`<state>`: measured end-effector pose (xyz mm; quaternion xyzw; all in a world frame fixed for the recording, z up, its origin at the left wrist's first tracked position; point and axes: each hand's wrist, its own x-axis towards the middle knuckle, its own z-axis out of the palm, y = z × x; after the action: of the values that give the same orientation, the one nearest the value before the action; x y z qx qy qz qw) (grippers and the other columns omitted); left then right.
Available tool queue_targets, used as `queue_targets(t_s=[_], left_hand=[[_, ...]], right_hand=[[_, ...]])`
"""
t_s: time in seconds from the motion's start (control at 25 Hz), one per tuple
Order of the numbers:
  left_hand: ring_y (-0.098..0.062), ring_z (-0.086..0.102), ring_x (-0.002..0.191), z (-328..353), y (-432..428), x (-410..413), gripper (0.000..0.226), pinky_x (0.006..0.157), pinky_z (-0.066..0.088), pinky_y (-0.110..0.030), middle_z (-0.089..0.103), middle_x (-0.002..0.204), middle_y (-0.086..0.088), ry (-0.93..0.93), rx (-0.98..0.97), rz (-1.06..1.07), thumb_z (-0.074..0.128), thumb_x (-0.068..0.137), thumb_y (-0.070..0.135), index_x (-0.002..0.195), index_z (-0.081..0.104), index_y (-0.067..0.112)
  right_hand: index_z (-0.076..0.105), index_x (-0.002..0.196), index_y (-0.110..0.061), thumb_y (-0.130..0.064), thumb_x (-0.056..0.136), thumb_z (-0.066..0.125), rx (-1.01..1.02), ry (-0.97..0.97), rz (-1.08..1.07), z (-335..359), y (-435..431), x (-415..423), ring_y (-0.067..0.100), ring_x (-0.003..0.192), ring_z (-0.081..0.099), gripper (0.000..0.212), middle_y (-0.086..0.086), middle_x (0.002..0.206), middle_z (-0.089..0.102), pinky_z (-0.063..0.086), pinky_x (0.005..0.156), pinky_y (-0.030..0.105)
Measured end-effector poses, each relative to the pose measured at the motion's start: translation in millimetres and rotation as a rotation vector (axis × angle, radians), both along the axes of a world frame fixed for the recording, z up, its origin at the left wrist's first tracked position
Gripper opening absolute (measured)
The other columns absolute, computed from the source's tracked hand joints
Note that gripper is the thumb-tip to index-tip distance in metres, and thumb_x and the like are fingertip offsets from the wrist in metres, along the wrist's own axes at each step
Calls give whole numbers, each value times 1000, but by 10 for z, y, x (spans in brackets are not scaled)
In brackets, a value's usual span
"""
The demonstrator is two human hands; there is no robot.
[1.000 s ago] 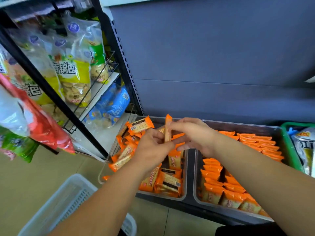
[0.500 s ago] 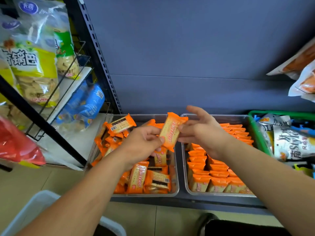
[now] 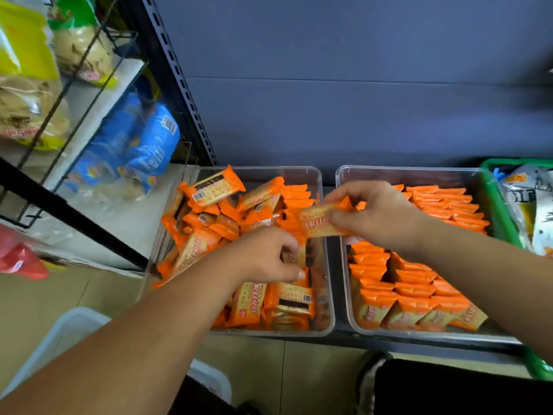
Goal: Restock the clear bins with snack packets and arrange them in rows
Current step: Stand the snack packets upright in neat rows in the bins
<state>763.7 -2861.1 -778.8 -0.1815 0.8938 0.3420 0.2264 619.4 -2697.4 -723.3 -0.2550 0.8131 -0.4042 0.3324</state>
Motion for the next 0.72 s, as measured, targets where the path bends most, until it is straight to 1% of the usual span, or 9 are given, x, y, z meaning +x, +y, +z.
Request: queue_targets(t_s=[0.08,0.16,0.24,0.36,0.48,0.6,0.64,0.68,0.72], left_hand=[[-16,60,123,-26,37,-54,72,103,52,-40,63,138,9,-191,-85,-176,84,75,63,138,62,34],[-22,53,136,-60,58,-109,93,108,48,-39,53,152,9,-308,-196,-321,81,71,73,150,48,39],[-26,47,143,-113,77,-121,102,112,44,-41,46,160,9,-380,-267,-415,75,69,81,156,38,44],[-29,40,148,-164,100,-134,106,114,41,-43,37,166,8,-442,-261,-417,74,70,82,159,28,48],[-28,43,145,-143,91,-175,107,111,44,-41,39,164,6,-444,-232,-419,80,71,74,159,28,45],[-27,46,142,-127,74,-243,119,111,46,-45,41,161,4,-451,-194,-404,89,67,64,162,22,40],[-27,49,138,-124,90,-249,117,109,48,-45,44,158,4,-464,-208,-413,89,65,64,161,26,38],[-26,53,131,-131,121,-247,109,105,51,-46,49,151,3,-477,-236,-434,89,65,65,156,37,36],[-25,57,121,-144,163,-243,95,100,53,-45,55,141,3,-489,-262,-456,88,66,65,147,48,35]], right_hand=[[74,109,-28,-22,94,75,59,34,54,-6,62,0,27,67,76,15,8,89,71,64,62,33],[74,108,-28,-24,93,77,55,31,33,-38,83,-19,27,68,76,16,6,89,70,66,67,42],[74,109,-29,-27,93,78,56,27,20,-78,76,-42,26,70,76,17,5,91,71,66,69,47],[72,111,-30,-29,93,78,71,22,48,-103,73,-58,22,72,77,19,3,95,73,66,71,48],[72,114,-28,-26,92,79,64,10,71,-84,66,-53,23,74,78,23,6,99,73,66,74,50],[72,113,-28,-25,91,80,62,40,95,-64,75,-42,22,71,77,23,6,95,74,65,77,48],[72,113,-28,-25,91,80,62,45,97,-57,77,-41,21,70,77,23,5,96,74,65,78,47],[71,113,-28,-26,92,80,66,46,95,-44,85,-38,20,71,77,23,4,97,74,65,78,47],[71,113,-28,-26,92,79,71,48,96,-29,92,-39,19,71,78,23,4,99,73,65,78,46]])
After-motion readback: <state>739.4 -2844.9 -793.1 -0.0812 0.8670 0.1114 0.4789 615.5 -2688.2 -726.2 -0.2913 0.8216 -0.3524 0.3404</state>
